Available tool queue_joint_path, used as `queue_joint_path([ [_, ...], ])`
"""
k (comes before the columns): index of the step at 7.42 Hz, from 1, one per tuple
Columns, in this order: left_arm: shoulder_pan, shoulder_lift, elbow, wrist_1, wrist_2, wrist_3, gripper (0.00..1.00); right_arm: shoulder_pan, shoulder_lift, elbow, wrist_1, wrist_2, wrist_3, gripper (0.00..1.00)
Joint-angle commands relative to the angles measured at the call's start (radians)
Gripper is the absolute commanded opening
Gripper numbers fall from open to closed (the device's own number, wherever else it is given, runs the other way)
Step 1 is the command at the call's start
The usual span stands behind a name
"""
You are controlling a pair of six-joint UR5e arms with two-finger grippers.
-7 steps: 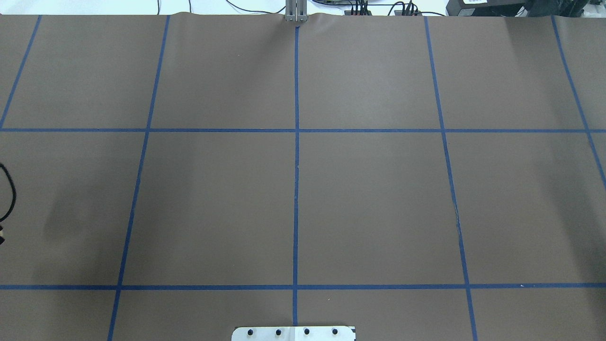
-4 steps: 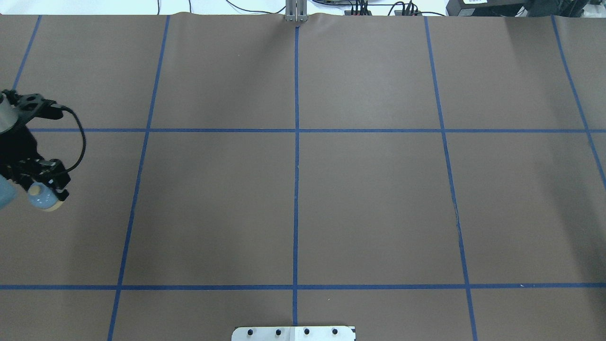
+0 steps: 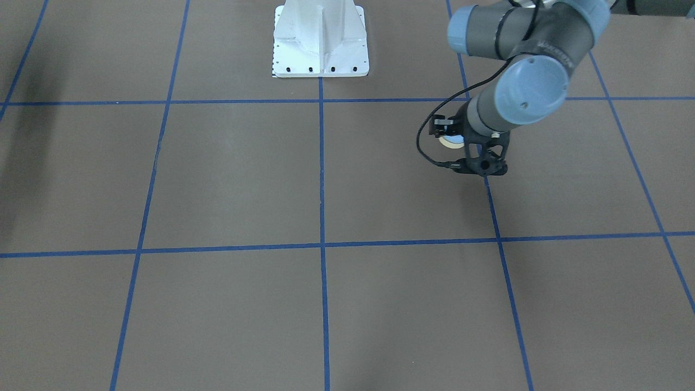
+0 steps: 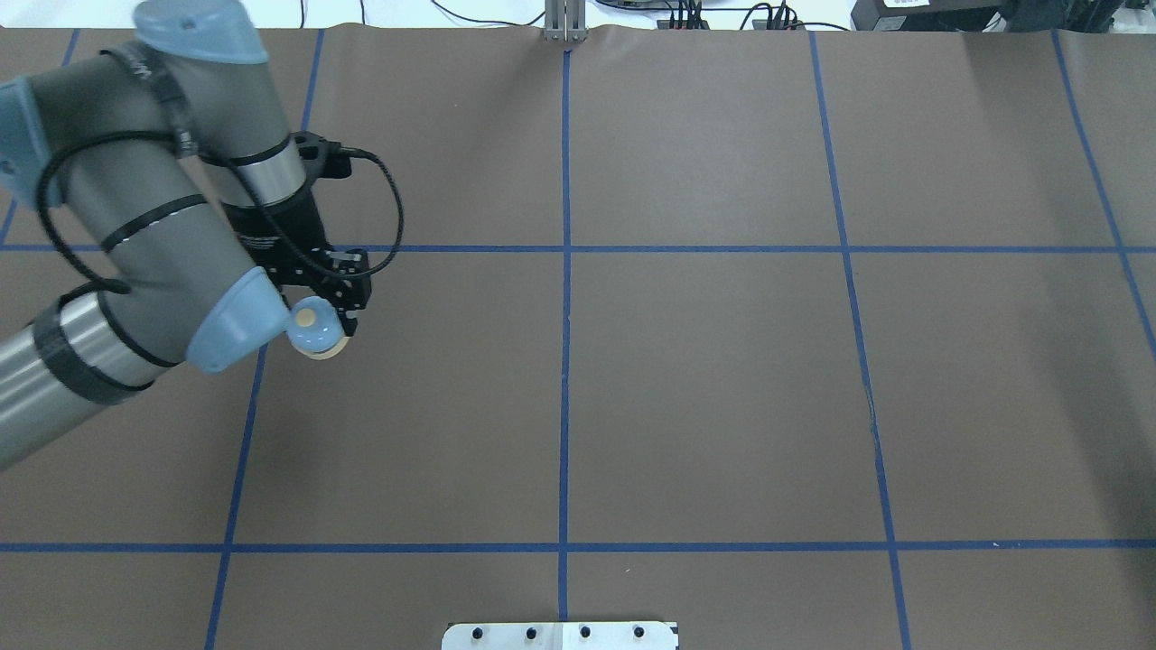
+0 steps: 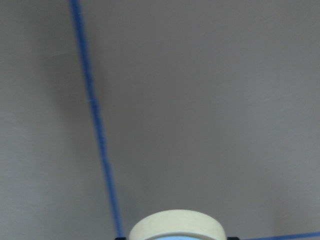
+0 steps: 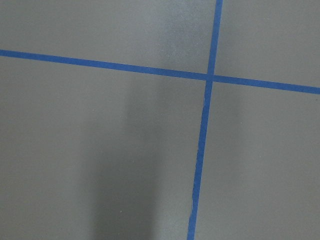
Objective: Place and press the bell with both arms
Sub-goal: 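Carry the bell with the left gripper toward the table centre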
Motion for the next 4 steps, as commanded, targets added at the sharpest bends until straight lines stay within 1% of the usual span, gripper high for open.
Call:
queue_joint_path([
  [1, 0.067, -0.239, 0.316, -0.134, 0.002, -0.117, 0.0, -0.009, 0.007, -0.003, 0.002, 0.002, 0.002, 1.0],
  [2, 0.086, -0.31, 0.43, -0.207, 0.002, -0.154, 0.0, -0.01, 0.011, -0.003, 0.002, 0.0, 0.002, 1.0],
  [4, 0.112, -0.329, 0.52, -0.33, 0.009, -0.196, 0.0, -0.012, 0.019, -0.003, 0.002, 0.0, 0.002, 1.0],
])
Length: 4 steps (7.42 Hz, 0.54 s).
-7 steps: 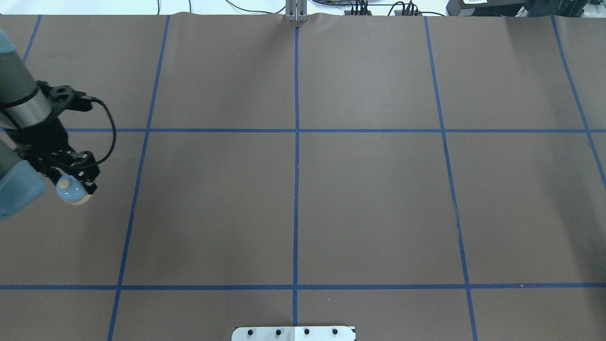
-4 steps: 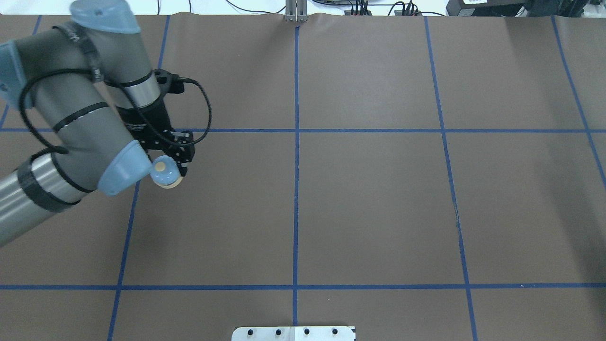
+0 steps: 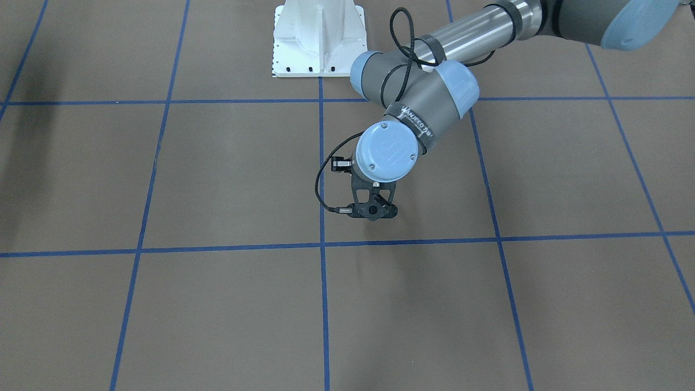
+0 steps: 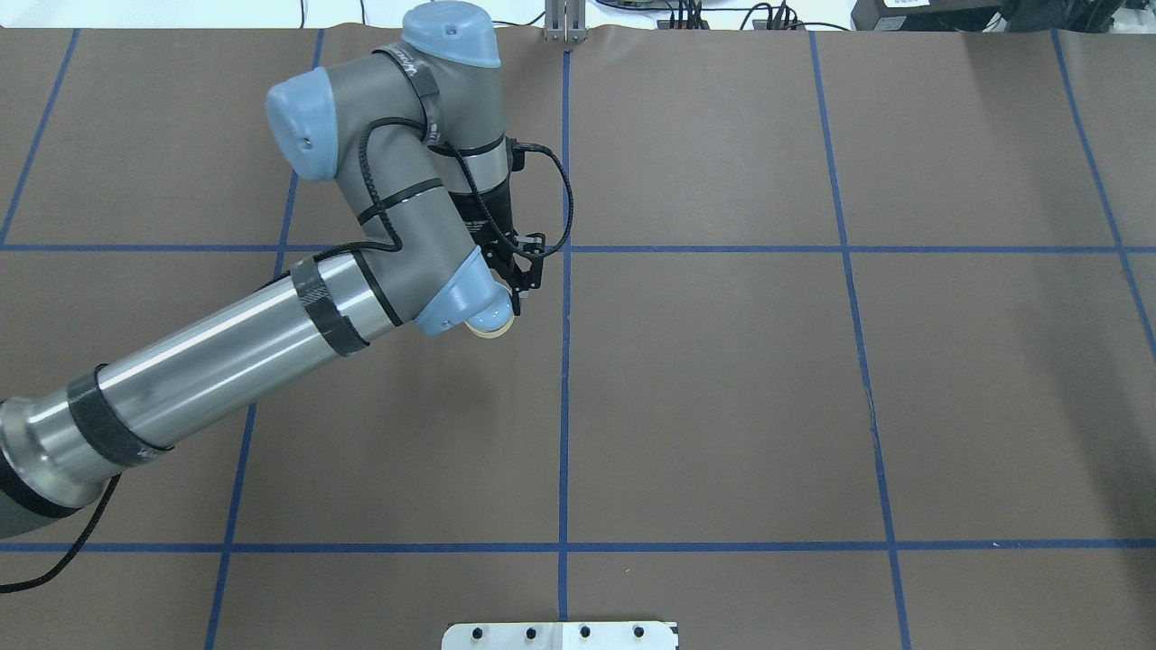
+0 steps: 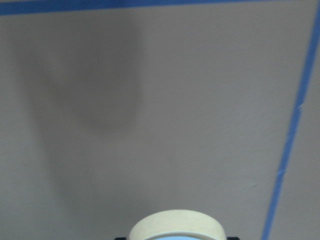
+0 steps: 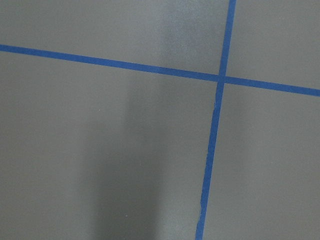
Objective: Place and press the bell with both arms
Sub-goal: 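Carry the bell with the left gripper toward the table centre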
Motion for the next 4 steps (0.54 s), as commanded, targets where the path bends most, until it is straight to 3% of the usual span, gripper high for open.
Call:
queue_joint_path([
  [1, 0.041, -0.04, 0.129, -0.147, 0.022, -0.043, 0.0, -0.001, 0.004, 0.001, 0.0, 0.001, 0.0, 1.0],
  [4, 0.068, -0.083, 0.203, -0.216, 0.065, -0.108, 0.0, -0.001, 0.004, 0.001, 0.0, 0.0, -0.001, 1.0],
])
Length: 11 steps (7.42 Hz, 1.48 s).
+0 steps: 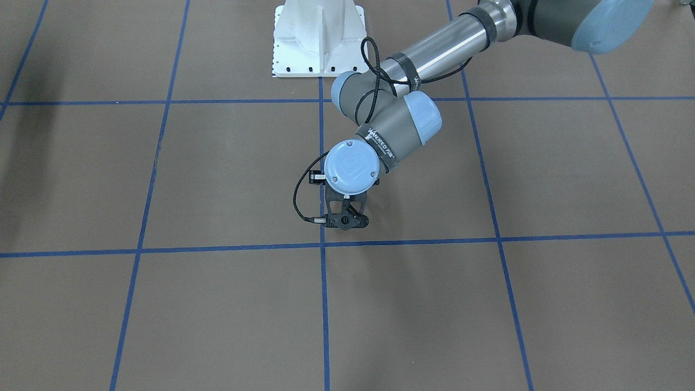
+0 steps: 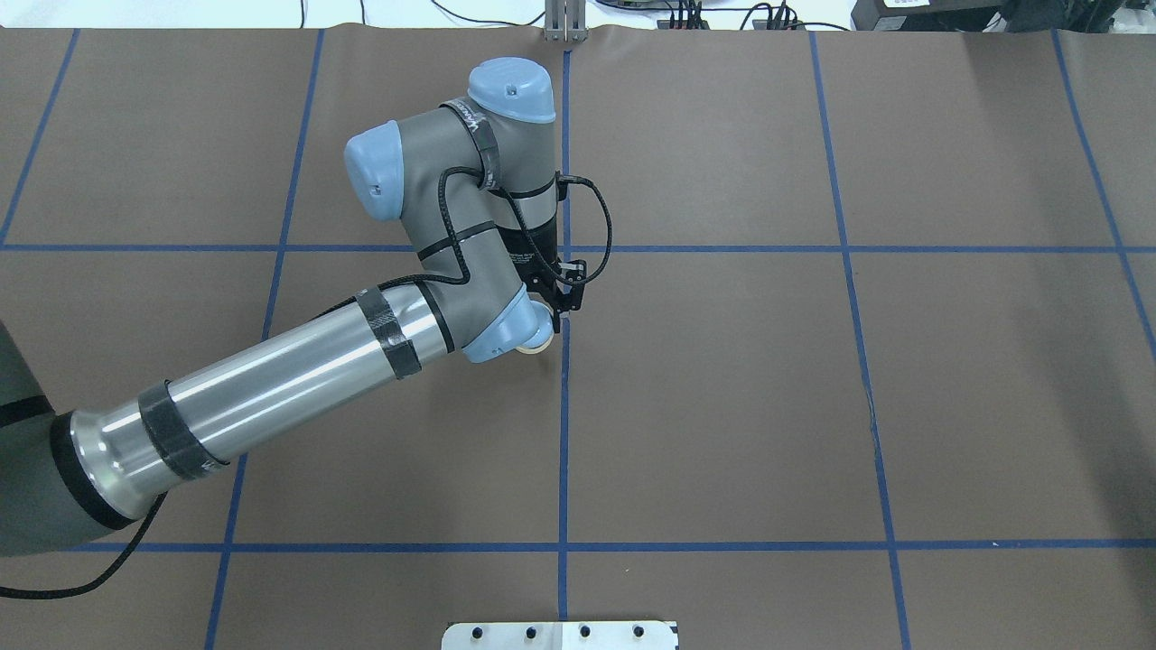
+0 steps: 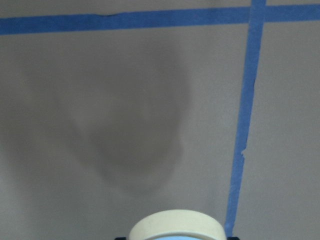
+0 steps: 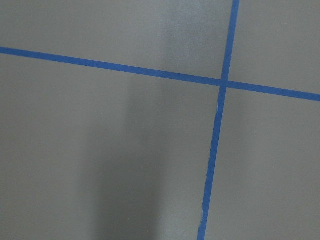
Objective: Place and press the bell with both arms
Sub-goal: 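Lower the bell onto the table centre with the left gripper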
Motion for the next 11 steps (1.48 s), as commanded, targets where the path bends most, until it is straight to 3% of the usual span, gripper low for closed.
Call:
queue_joint_path([
  [1, 0.006, -0.061, 0.08, -0.022, 0.01, -0.026, 0.0, 0.0, 0.001, 0.0, 0.0, -0.001, -0.001, 1.0],
  [6, 0.014, -0.088, 0.152, -0.108, 0.037, -0.078, 0.04, 0.0, 0.001, -0.002, 0.0, -0.001, -0.001, 1.0],
  [7, 0.014, -0.088, 0.153, -0.111, 0.039, -0.078, 0.16, 0.0, 0.001, -0.002, 0.0, -0.001, -0.001, 1.0],
  [11, 0.021, -0.088, 0.168, -0.165, 0.039, -0.137, 0.26, 0.0, 0.001, -0.002, 0.0, -0.001, -0.001, 1.0],
])
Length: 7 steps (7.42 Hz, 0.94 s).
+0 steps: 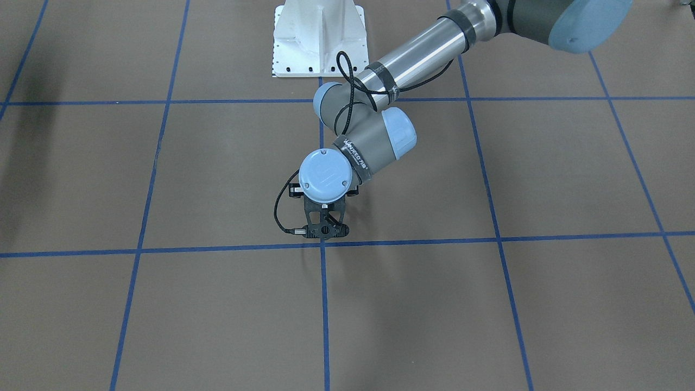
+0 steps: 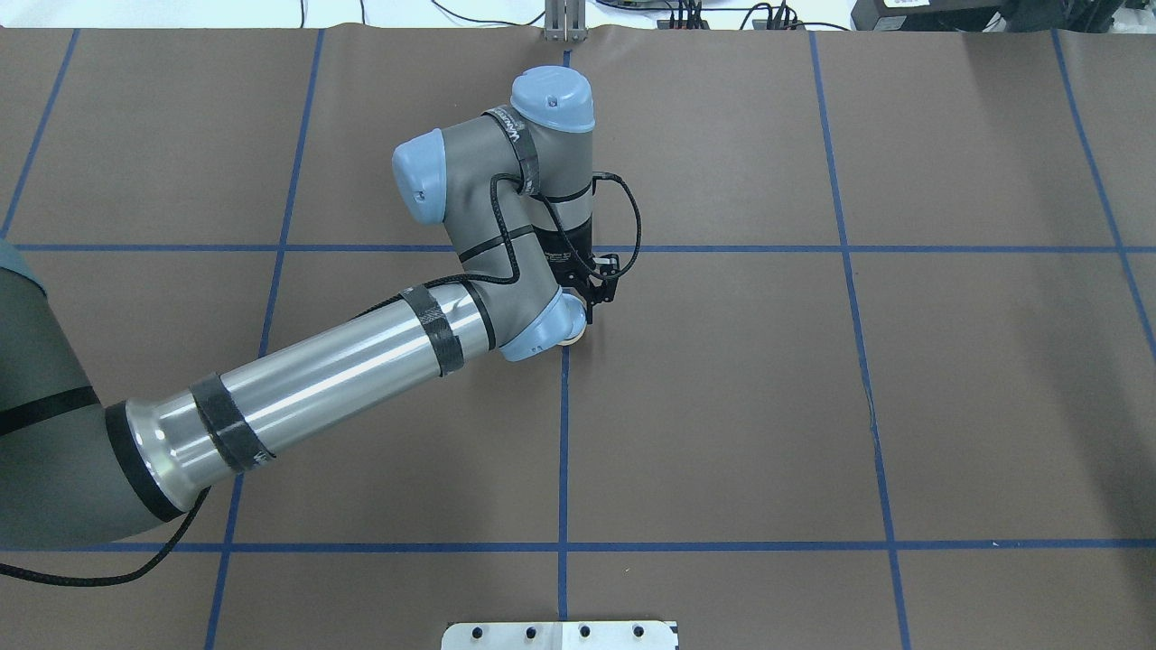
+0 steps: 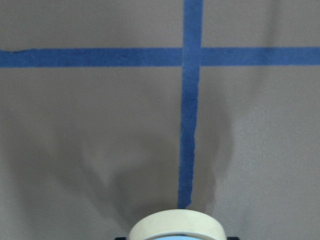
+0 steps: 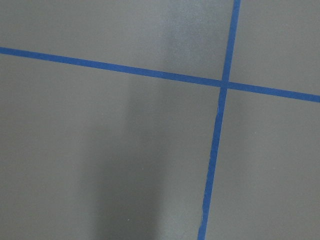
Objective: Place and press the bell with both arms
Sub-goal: 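Lower the bell onto the table centre with the left gripper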
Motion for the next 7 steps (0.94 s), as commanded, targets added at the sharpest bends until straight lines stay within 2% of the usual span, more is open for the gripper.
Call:
queue_joint_path([
  [1, 0.003, 0.0, 0.006, -0.016, 0.0, -0.017, 0.26, 0.0, -0.001, 0.0, 0.0, 0.0, 0.0, 1.0],
  [2, 0.004, 0.0, 0.006, -0.016, 0.0, -0.017, 0.32, 0.0, 0.001, 0.0, 0.0, 0.0, 0.0, 1.0],
  [3, 0.004, 0.0, 0.006, -0.016, 0.0, -0.017, 0.46, 0.0, -0.001, 0.0, 0.0, 0.0, 0.0, 1.0],
  [4, 0.006, 0.0, 0.006, -0.021, 0.005, -0.017, 0.9, 0.0, -0.001, 0.0, 0.0, 0.0, 0.0, 1.0],
  [5, 0.009, 0.0, 0.004, -0.03, 0.022, -0.019, 1.0, 0.0, 0.001, 0.0, 0.0, 0.0, 0.001, 1.0],
  [7, 0.004, 0.0, -0.017, -0.054, 0.023, -0.019, 1.0, -0.006, 0.016, 0.003, 0.0, 0.0, 0.005, 1.0],
])
